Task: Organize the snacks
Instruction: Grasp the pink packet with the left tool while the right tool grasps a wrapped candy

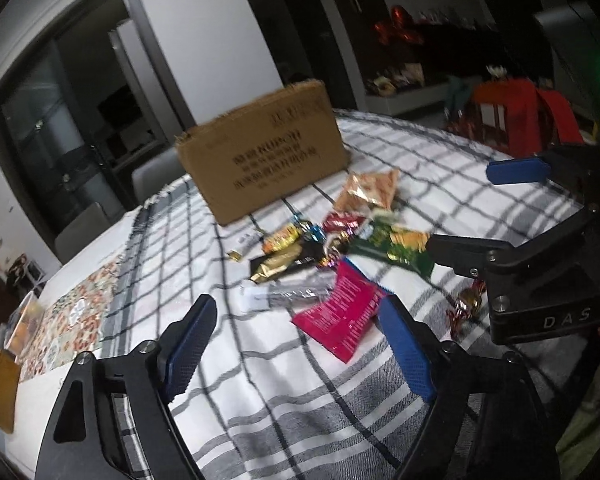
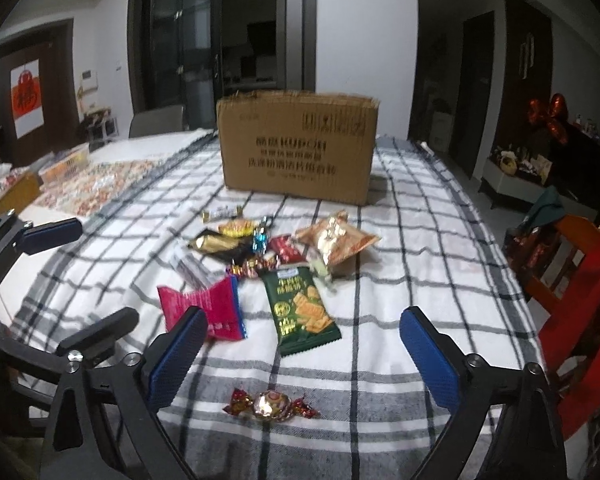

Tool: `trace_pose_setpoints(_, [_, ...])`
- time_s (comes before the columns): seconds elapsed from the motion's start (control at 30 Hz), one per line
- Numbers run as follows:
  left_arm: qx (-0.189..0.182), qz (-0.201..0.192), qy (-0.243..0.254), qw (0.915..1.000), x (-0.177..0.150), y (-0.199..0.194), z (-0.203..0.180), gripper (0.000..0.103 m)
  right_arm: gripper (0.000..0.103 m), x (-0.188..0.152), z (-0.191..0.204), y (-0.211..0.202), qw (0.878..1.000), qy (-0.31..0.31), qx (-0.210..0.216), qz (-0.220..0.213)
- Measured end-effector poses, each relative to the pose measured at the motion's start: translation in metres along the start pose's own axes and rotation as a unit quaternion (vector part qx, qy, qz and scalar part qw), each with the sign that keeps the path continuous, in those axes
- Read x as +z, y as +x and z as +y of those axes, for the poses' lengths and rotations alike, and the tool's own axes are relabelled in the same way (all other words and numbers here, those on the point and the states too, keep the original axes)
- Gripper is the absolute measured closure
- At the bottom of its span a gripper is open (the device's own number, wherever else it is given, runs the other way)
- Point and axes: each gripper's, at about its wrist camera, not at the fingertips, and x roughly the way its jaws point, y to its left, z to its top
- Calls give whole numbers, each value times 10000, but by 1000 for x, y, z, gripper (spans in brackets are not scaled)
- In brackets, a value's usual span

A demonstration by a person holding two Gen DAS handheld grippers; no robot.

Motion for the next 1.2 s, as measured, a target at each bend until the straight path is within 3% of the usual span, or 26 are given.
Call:
trace_pose_setpoints(0.23, [-380, 391, 178, 9984, -11, 28, -7, 26, 21, -19, 1, 18, 9985, 26, 221, 493])
trace_pose_setpoints(0.43, [-503, 366, 407, 9972, -11, 37, -12, 27, 36, -33, 5, 23, 9961, -72, 386, 795])
trace_pose_setpoints(0.77, [-584, 368, 725, 9950, -8, 60, -23, 31, 50, -38, 12, 28, 9938, -301, 612, 879])
trace_pose_setpoints(1.07, [-766, 516, 720, 9931, -6, 75, -27, 43, 60, -37, 20, 26, 9932, -637, 615, 760])
trace_pose_setpoints(1.17, [-764, 531, 703, 9932, -7, 75, -28, 49, 67, -37, 19, 25, 9936, -622, 641, 691])
trace_pose_setpoints(1.2, [-770, 530, 692, 9932, -7, 74, -27, 52, 75, -36, 19, 25, 9935, -600, 678, 687])
